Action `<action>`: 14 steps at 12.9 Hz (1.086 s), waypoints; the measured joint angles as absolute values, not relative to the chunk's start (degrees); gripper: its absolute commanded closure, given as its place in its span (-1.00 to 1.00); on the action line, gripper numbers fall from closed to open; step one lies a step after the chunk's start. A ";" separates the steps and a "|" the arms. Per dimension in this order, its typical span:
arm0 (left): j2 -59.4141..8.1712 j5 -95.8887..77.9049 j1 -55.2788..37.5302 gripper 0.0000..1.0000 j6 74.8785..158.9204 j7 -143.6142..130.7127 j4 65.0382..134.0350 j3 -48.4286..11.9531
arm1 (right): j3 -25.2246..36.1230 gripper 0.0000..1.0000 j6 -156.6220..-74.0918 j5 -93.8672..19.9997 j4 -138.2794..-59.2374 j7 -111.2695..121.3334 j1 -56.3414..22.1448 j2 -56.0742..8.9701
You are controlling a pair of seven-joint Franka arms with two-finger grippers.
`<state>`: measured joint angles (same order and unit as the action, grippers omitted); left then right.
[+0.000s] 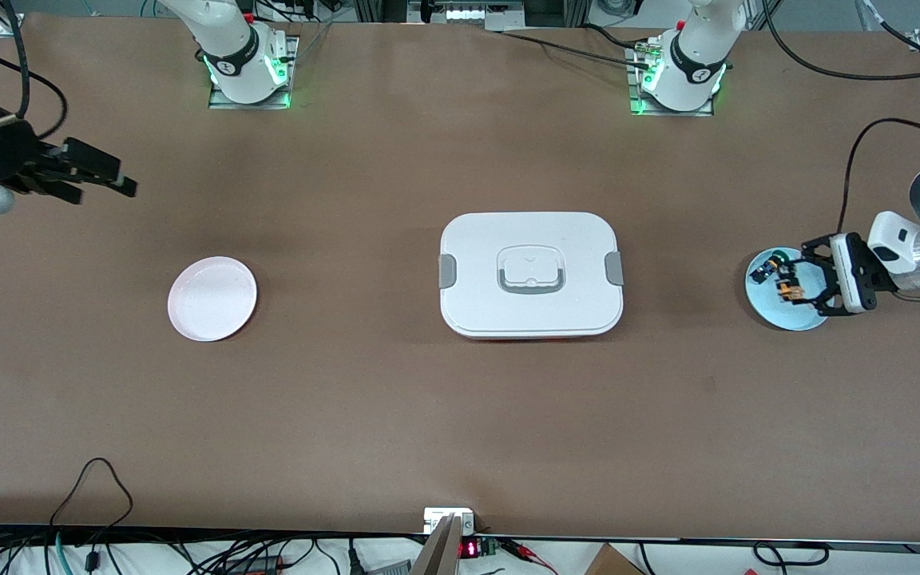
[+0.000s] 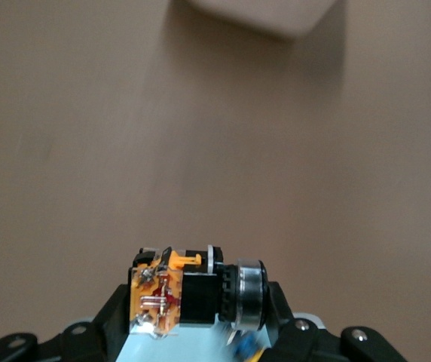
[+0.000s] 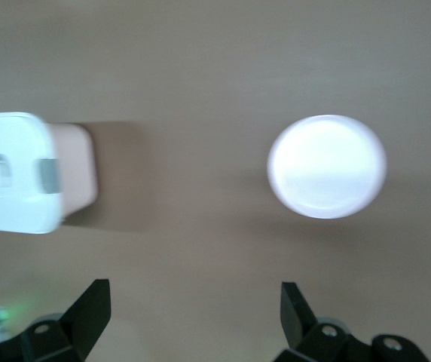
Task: Transfer orange switch to right arm and place
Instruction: 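Carry the switch toward the middle while the right gripper reaches toward it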
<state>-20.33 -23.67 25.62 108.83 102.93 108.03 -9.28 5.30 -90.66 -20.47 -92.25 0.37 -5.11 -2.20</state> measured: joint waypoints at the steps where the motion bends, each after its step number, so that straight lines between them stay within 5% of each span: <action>1: -19.89 -29.38 24.77 1.00 104.53 103.09 107.94 -9.48 | 5.30 -1.00 -90.80 -24.03 -92.34 0.37 -5.13 -3.41; 9: -19.61 -69.97 14.64 1.00 91.84 103.39 107.79 -19.41 | 5.06 -1.00 -88.29 -62.69 -93.71 6.47 -7.58 -13.00; 14: -19.37 -90.74 4.50 1.00 103.61 103.07 107.67 -26.80 | 5.08 -1.00 -87.69 -83.94 -102.25 11.00 -7.65 -16.18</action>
<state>-19.37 -90.74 4.50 103.61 103.07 107.67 -26.80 5.08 -87.69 -83.94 -102.25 11.00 -7.65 -16.18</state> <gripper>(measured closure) 0.260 0.000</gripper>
